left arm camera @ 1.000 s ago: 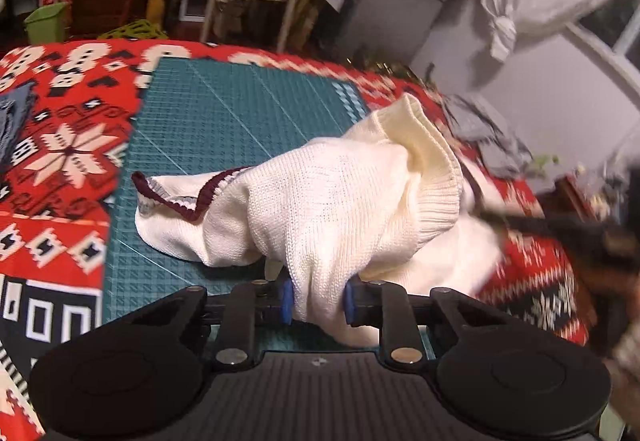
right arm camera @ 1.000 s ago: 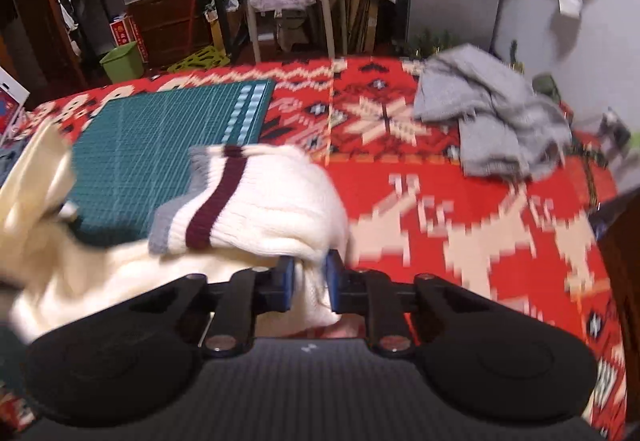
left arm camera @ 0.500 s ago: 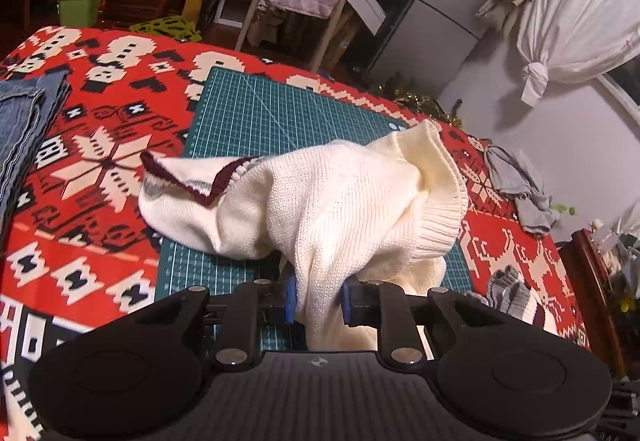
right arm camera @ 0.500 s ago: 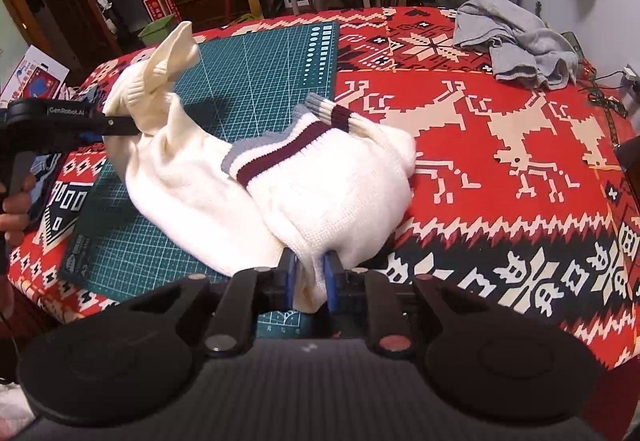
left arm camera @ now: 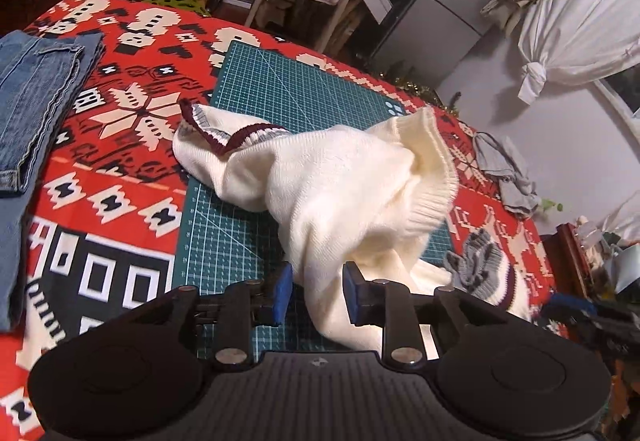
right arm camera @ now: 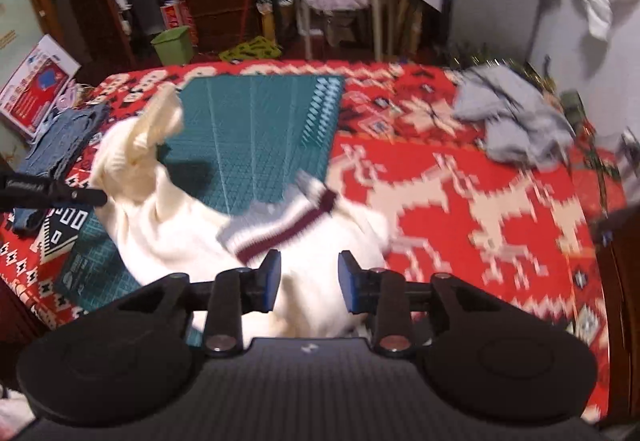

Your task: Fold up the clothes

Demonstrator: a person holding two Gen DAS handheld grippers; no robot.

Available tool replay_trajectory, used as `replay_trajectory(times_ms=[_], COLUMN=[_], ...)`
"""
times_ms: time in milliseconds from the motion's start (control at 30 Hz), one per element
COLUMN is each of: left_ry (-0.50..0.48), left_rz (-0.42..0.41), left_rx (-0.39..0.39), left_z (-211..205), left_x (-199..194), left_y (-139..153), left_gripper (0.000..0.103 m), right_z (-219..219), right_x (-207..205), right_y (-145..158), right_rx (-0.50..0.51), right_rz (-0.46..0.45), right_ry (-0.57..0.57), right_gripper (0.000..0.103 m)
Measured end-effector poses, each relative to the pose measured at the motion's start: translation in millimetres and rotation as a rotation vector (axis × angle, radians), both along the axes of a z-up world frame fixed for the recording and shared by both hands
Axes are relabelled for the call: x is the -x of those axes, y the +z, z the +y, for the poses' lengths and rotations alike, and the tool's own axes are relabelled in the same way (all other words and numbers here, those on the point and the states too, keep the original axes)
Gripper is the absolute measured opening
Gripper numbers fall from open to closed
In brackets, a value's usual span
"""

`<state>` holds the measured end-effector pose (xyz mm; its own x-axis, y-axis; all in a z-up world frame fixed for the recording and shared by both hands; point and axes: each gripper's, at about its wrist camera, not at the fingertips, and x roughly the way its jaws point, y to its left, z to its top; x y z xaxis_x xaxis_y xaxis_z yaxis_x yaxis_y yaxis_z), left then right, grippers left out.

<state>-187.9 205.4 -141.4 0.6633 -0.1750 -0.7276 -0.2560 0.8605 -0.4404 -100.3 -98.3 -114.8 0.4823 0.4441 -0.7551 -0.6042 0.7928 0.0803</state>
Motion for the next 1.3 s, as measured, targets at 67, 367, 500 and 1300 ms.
replay_trajectory(times_ms=[67,367,500,1300], left_ry=[-0.01,-0.065,-0.084,0.09], left_rz=[-0.006,-0.059,-0.097,-0.004], left_rx=[0.001,-0.161,-0.316,-0.191], left_z=[-4.1,-49.0,-73.4,-10.0], left_x=[3.4,-14.4,-36.8,5.6], left_y=[5.3,31.7,36.8,14.2], left_gripper=[0.026,0.055,0.062,0.018], right_z=[16.9,43.4,35.4,10.9], right_x=[-4.0,-16.1,-11.3,-8.8], right_y=[-0.9,-18.1,-20.5,-35.0], right_rx=[0.015,0.045,0.049,-0.003], right_rz=[-0.022,-0.034,-0.043,0.222], right_ry=[0.05,0.087,0.069,0.126], right_gripper=[0.034,0.034,0.034,0.035])
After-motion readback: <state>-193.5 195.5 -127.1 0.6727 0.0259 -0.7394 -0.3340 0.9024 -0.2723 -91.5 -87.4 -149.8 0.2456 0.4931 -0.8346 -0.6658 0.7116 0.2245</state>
